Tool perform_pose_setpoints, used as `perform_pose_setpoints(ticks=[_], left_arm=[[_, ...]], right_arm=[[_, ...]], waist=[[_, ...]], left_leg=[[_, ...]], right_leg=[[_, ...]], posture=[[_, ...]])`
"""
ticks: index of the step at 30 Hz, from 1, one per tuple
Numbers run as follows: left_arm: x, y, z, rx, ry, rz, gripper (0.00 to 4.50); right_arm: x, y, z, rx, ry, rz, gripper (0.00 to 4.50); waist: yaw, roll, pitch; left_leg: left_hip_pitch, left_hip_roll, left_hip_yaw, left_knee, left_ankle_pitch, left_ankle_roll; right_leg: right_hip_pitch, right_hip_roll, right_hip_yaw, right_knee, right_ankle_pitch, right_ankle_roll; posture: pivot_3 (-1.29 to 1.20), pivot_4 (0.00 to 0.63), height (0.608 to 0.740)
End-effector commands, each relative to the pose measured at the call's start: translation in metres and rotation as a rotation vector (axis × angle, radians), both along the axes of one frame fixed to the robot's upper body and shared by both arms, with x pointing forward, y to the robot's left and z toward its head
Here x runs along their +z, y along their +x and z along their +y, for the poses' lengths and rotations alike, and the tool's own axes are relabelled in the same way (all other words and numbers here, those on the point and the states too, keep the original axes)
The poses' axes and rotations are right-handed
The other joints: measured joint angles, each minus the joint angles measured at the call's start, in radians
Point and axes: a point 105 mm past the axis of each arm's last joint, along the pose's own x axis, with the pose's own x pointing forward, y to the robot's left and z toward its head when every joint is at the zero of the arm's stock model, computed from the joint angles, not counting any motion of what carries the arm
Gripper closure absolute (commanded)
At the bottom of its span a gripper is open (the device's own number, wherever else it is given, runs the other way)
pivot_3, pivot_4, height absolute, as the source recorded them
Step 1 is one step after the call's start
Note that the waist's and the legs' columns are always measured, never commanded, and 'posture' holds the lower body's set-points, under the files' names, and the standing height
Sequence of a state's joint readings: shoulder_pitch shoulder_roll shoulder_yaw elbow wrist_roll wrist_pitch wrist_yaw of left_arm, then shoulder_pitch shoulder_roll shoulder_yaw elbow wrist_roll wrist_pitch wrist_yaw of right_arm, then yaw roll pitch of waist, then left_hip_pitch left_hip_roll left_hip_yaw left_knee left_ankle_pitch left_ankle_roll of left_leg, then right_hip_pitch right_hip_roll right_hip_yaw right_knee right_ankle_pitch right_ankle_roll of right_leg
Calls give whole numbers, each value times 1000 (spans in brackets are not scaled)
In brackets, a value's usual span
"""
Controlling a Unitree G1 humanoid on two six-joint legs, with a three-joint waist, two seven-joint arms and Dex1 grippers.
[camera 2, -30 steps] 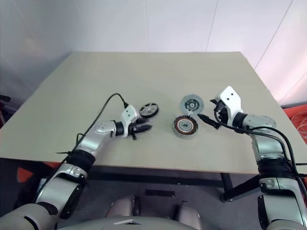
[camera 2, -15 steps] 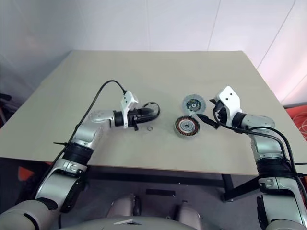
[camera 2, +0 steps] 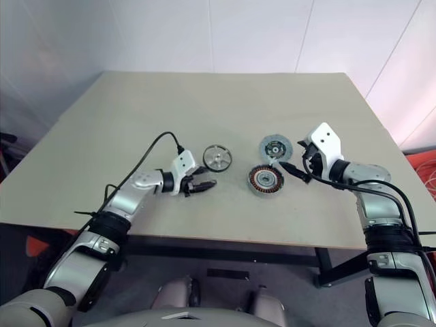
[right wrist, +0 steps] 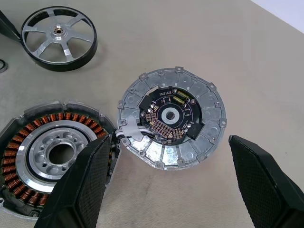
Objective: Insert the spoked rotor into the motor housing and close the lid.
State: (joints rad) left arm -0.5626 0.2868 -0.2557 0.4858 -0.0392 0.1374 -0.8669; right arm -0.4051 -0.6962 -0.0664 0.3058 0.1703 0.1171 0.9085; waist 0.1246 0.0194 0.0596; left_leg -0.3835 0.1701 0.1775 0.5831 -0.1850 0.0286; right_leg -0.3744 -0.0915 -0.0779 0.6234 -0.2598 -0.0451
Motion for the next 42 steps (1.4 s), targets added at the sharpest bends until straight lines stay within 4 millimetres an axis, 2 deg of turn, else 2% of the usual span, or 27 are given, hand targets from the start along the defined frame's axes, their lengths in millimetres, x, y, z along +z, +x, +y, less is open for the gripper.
perform_pose_setpoints(ticks=[1,19,27,31,32,36,42], left_arm=[[8,3,-1,3,-29,-6,1276],[-3,0,-2,-26,52,8,1276],[-5,-3,-3,-15,3,24,1276],[-7,-4,-2,-5,-11,33,2007],[-7,-5,-2,-5,-13,37,2466],[-6,-6,-1,-4,-18,44,3668],[-5,-4,1,4,-18,48,3770]], right_arm=[[12,3,1,6,-2,-48,0],[11,3,1,-3,-1,-53,0],[11,3,1,-3,-3,-54,0],[12,3,0,-5,-5,-54,0],[12,3,-1,-5,-5,-55,0],[12,4,-1,-7,-7,-56,0],[13,5,-1,-8,-8,-57,0]], waist=[[0,0,0],[1,0,0],[1,0,0],[1,0,0],[1,0,0],[1,0,0],[0,0,0]], left_leg=[[0,0,0,0,0,0],[1,0,0,1,0,0],[3,0,0,1,0,0],[3,0,0,1,0,0],[3,0,0,1,0,0],[5,0,0,1,0,0],[6,0,0,1,0,0]], right_leg=[[0,0,0,0,0,0],[1,0,0,1,0,0],[3,0,0,1,0,0],[3,0,0,1,0,0],[3,0,0,1,0,0],[6,0,0,1,0,0],[6,0,0,1,0,0]], posture=[[0,0,740],[0,0,740],[0,0,740],[0,0,740],[0,0,740],[0,0,740],[0,0,740]])
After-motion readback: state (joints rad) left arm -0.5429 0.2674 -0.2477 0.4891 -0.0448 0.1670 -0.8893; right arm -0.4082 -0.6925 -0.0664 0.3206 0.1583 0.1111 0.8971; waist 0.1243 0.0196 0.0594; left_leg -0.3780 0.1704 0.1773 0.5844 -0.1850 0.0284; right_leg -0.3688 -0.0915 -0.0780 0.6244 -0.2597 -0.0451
